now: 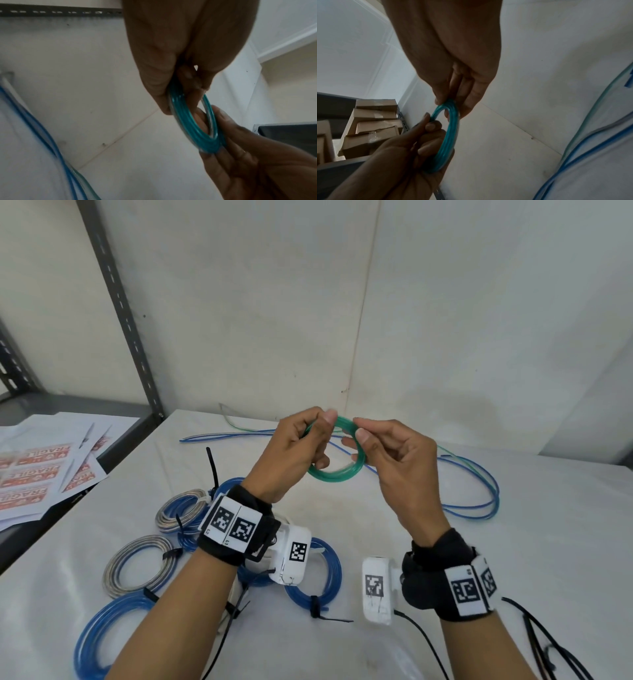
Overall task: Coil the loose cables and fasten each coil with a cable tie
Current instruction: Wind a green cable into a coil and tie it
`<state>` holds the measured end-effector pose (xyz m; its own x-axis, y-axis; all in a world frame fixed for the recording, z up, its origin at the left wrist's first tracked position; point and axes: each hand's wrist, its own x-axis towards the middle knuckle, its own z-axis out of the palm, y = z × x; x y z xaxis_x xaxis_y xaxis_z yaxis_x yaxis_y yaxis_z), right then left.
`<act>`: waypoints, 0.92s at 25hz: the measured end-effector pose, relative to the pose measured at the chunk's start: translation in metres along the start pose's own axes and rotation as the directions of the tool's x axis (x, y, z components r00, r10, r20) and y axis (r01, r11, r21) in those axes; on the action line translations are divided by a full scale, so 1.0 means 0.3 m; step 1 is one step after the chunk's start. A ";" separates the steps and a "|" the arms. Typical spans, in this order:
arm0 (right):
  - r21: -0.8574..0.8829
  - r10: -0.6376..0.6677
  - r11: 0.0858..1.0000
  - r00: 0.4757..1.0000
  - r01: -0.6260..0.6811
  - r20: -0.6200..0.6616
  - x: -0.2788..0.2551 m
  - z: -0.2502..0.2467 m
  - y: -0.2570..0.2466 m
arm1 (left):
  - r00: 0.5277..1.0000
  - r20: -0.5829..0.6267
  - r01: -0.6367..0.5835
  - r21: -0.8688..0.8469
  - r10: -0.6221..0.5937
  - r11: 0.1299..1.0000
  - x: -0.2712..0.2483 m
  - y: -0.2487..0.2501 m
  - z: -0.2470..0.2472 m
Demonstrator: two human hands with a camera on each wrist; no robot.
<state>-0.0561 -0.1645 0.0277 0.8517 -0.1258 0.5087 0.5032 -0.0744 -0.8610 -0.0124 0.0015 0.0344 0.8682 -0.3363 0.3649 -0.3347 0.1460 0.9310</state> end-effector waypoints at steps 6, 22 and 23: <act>0.132 0.030 0.991 0.994 -0.016 -0.105 -0.009 0.027 0.001 | 0.997 -0.072 -0.022 -0.245 0.004 0.969 0.014 -0.005 0.018; 0.030 0.123 0.992 0.990 -0.121 -0.071 -0.015 0.000 0.003 | 0.979 -0.150 0.055 -0.454 -0.137 0.889 0.012 -0.032 0.084; 0.003 0.130 0.992 0.991 -0.130 -0.026 -0.010 -0.029 -0.010 | 0.973 -0.082 0.158 -0.441 -0.215 0.884 0.012 -0.019 0.078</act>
<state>-0.0615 -0.1725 0.0289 0.9058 -0.1599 0.3924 0.3888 -0.0546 -0.9197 -0.0161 -0.0222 0.0307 0.9469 -0.2823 0.1541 0.0028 0.4861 0.8739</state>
